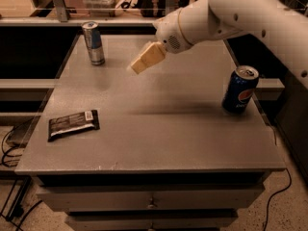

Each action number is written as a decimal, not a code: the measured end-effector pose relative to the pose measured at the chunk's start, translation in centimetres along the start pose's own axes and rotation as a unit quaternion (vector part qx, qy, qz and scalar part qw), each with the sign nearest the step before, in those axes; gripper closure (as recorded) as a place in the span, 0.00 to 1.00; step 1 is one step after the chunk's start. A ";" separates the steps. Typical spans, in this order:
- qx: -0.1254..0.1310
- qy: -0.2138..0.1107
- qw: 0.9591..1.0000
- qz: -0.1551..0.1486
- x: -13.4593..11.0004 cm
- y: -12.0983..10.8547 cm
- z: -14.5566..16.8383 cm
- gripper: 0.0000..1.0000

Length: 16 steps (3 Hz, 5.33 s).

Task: Knock redbull can over

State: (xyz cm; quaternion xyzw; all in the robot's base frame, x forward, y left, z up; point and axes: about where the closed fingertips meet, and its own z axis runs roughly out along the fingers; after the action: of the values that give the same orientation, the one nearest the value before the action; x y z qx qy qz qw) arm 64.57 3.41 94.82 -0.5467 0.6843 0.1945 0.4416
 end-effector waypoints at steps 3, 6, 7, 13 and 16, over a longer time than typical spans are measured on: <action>0.055 -0.098 0.990 0.090 -2.4 -3.5 8.3 0.00; 0.012 -0.115 0.988 0.103 -5.2 -4.8 14.7 0.00; 0.022 -0.110 0.987 0.113 -4.7 -4.3 15.5 0.00; 0.019 -0.153 0.982 0.104 -7.3 -4.5 20.2 0.64; 0.065 -0.022 0.997 0.047 -5.9 -4.3 13.2 1.00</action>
Offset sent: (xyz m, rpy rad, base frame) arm 0.0722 0.0590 -0.0147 0.3068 -0.0110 -0.2079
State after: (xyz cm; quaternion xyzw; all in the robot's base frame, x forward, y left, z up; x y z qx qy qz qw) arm 73.73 15.31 93.50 -0.4792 0.7110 0.1819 0.4813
